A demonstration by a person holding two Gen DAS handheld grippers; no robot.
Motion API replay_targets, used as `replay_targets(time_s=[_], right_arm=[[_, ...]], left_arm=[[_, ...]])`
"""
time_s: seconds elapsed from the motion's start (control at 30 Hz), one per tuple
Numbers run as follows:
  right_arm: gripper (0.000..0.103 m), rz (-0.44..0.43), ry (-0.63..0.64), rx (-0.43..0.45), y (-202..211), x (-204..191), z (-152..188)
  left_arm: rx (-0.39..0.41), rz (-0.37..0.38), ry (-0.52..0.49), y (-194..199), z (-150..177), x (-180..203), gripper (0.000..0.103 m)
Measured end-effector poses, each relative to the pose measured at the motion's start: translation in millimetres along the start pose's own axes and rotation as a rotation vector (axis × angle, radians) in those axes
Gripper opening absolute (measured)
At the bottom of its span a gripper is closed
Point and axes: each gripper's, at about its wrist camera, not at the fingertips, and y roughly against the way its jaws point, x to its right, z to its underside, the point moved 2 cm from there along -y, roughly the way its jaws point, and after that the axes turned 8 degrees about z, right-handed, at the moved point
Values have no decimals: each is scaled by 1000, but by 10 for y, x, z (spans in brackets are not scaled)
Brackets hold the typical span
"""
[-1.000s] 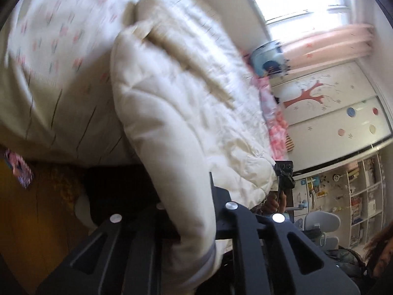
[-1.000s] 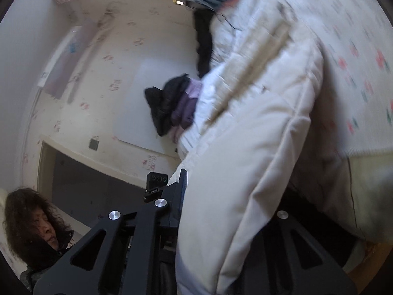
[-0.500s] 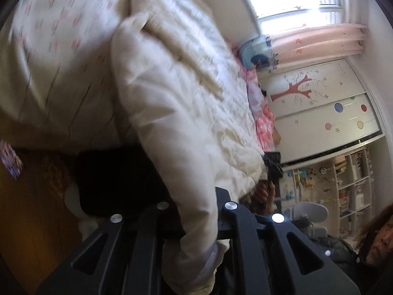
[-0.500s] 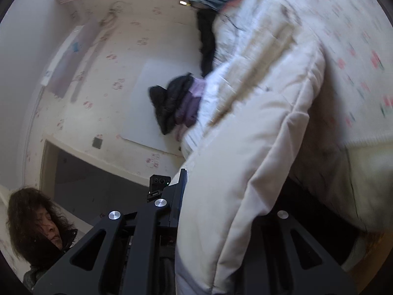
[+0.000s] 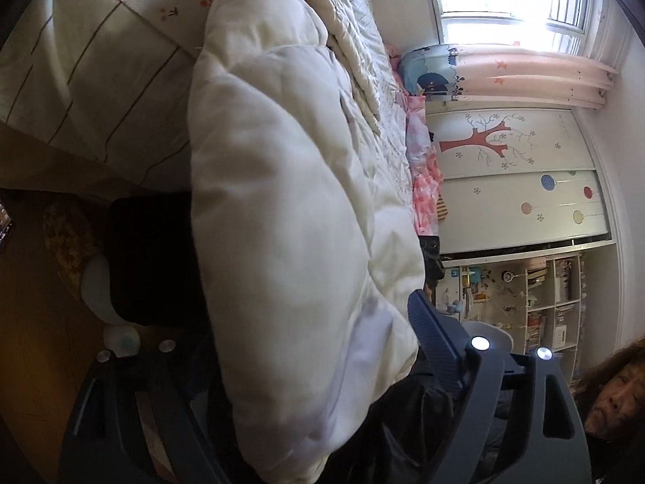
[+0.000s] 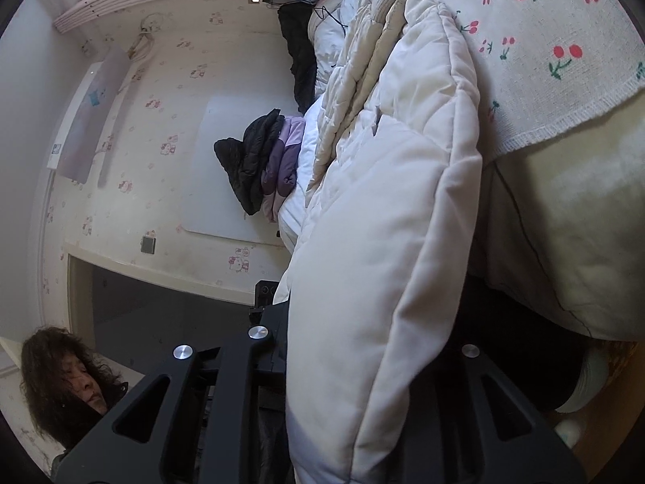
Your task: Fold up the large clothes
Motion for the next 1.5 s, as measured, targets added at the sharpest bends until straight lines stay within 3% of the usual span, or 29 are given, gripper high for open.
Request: replay_targets(time_s=[0.1, 0.17, 0.2, 0.33, 0.5, 0.63, 0.7, 0.8, 0.83, 0.9, 0.97, 1.07, 1.23, 1.33, 1.5], right_arm=[[23, 0, 0, 6, 2, 21, 5], [23, 5, 8, 20, 13, 4, 15], [23, 6, 10, 31, 19, -6, 19], [21, 3, 28, 101, 47, -107, -2], [20, -91, 118, 169, 60, -600, -133], [21, -157, 172, 185, 146, -920, -167], [24, -121, 182, 146, 168, -928, -140], [41, 5, 130, 43, 108, -612, -35], [42, 43, 108, 22, 90, -485, 8], [42, 56, 44, -22, 52, -171, 133], [41, 22, 36, -19, 49, -47, 214], [30, -99, 67, 20, 44, -144, 211], [30, -302, 171, 108, 86, -591, -206], [30, -357, 195, 147, 70, -778, -545], [30, -365, 243, 189, 54, -1043, -1001]], left_arm=[[38, -25, -8, -20, -26, 23, 80], [50, -55, -21, -53, -25, 59, 49], [46, -55, -12, -80, -22, 63, 28], [89, -134, -84, -123, 21, 320, 12], [176, -57, -206, 48, -35, 899, 10], [173, -38, -262, 98, -24, 1189, 10], [152, -49, -266, 100, 14, 1182, 10], [54, -78, -208, 32, 90, 865, 10], [11, -95, -165, -11, 131, 671, 10], [-2, -83, -101, 5, 183, 420, 10], [26, -36, -55, 23, 210, 288, 10], [87, 20, -85, 62, 188, 429, 10], [233, 110, -171, 234, -106, 895, 10], [312, 156, -188, 322, -364, 1056, 10], [401, 200, -205, 475, -715, 1158, 10]])
